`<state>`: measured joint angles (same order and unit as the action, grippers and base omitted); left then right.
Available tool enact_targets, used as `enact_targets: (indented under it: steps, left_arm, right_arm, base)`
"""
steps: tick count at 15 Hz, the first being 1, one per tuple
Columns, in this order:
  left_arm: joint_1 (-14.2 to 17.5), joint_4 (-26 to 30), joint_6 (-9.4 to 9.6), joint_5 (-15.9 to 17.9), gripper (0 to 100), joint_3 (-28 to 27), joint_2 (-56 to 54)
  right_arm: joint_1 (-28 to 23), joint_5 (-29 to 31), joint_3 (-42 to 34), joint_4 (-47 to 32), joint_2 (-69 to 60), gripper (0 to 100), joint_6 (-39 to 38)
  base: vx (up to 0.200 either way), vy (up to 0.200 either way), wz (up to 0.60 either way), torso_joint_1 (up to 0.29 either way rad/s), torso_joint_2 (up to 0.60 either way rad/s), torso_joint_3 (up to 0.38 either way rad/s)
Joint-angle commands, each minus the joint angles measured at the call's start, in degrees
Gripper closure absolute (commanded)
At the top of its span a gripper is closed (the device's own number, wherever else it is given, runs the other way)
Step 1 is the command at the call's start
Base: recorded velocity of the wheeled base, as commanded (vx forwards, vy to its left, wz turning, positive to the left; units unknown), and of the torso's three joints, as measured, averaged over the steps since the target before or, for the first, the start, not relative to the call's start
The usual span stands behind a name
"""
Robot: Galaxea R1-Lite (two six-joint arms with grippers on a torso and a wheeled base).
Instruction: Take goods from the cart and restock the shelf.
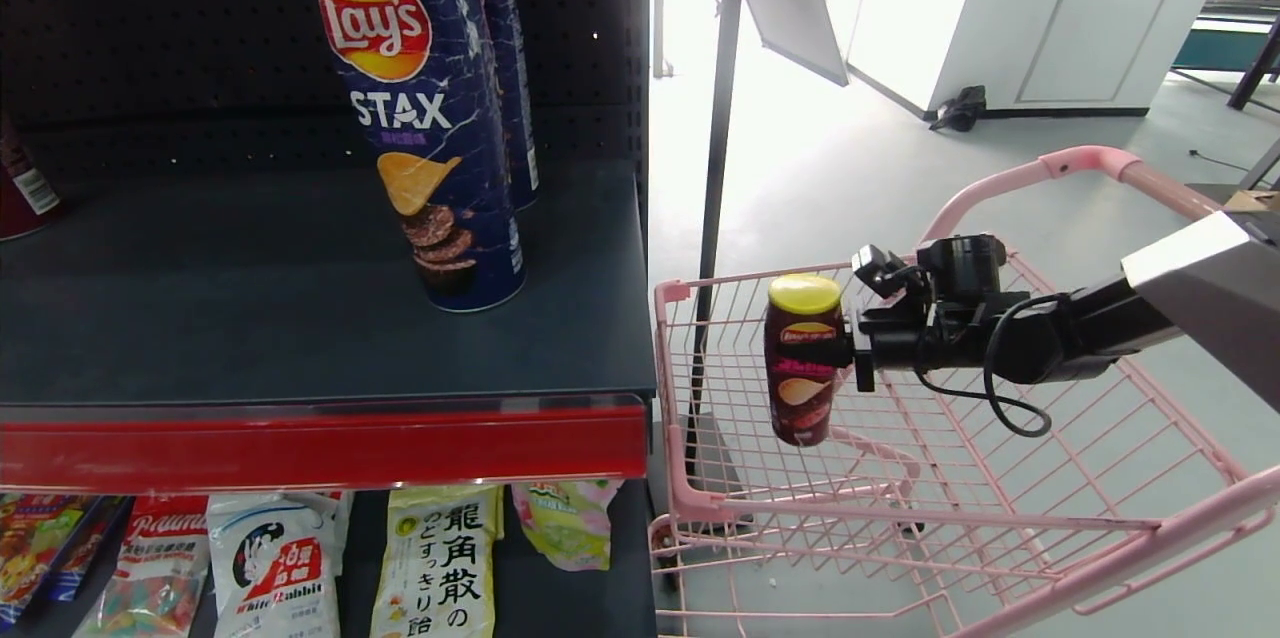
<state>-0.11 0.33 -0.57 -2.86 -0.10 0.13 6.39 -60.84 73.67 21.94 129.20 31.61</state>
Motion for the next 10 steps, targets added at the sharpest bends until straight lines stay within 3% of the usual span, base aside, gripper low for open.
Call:
enact_targets:
  steps: [1,4,10]
  left_arm:
    - [0.0,0.0,-0.04,0.0,0,0.0,0.0]
    - [0.0,0.0,-0.04,0.0,0,0.0,0.0]
    - [0.0,0.0,-0.04,0.0,0,0.0,0.0]
  right_arm:
    - [-2.7,-0.2,-2.7,-3.4,-7.2,100,0.2]
    - [-4.6,-1.8,-10.0,-3.9,-18.0,100,0.6]
    - [-2.8,-4.1,-20.5,-3.9,-40.2,100,0.6]
  base:
    - [0.0,0.0,0.0,0.0,0.0,0.0]
    - [0.0,0.0,0.0,0.0,0.0,0.0]
    - [0.0,0.0,0.0,0.0,0.0,0.0]
